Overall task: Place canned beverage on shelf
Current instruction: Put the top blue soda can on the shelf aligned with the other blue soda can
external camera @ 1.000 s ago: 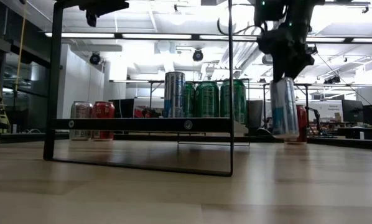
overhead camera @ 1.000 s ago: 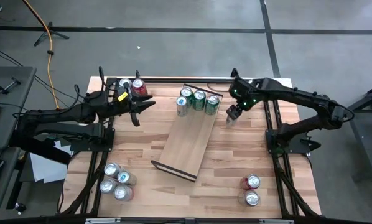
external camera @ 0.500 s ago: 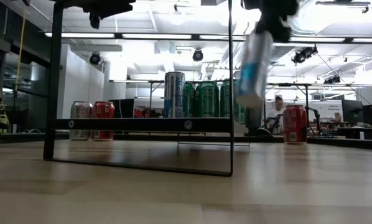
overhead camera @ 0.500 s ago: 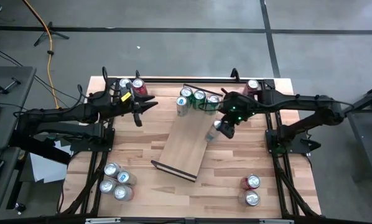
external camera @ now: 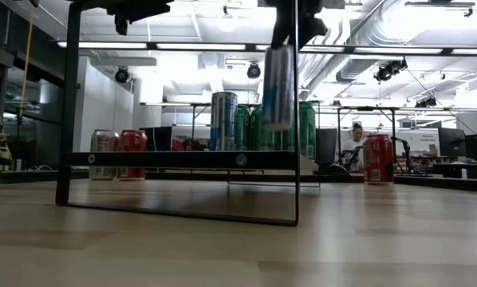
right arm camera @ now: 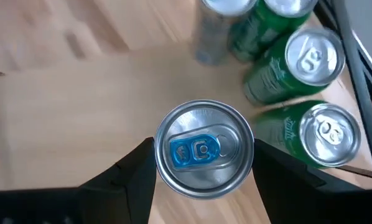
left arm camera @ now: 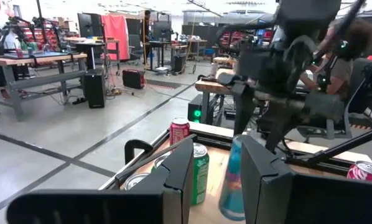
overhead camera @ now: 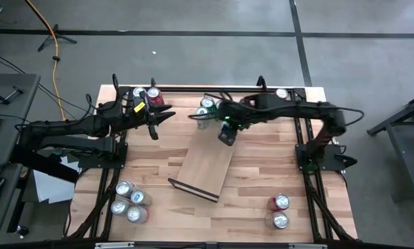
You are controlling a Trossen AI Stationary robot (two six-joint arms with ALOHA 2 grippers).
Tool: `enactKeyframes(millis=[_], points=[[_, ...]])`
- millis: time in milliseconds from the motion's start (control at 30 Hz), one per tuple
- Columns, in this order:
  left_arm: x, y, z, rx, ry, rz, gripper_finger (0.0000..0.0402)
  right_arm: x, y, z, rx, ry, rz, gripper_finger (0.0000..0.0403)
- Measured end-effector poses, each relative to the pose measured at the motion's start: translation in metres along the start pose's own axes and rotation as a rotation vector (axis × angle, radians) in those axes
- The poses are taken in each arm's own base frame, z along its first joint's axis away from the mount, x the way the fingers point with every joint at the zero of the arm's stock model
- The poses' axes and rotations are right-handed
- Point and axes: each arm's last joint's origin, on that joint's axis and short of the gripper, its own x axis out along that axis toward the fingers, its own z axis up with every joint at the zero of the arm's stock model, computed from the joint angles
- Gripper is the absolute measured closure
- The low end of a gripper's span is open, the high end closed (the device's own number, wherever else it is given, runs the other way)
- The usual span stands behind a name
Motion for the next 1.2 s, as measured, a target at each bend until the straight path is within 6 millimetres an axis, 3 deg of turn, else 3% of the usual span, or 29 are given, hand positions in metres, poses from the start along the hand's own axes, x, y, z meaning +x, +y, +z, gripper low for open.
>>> enactKeyframes(millis=[167,333,633,1200], points=[[0.0,0.0,0.0,0.0,0.0,0.0,0.0341,0.03,0.005,0.017,-0.029,0.088,-0.059,0.0187],[0.0,0.0,0.0,0.0,0.0,0.0,0.0341,0.047,0.004,0.027,-0.031,0.079,-0.037,0.0187],[0.0,0.0,0.0,-0.007,0.001,-0.003,0.0341,0.05,-0.011,0.036,0.027,0.052,-0.037,0.0187],[0.0,0.0,0.0,-0.01,0.002,-0.003,0.0341,0.071,-0.013,0.04,0.164,0.076,-0.042,0.0187]])
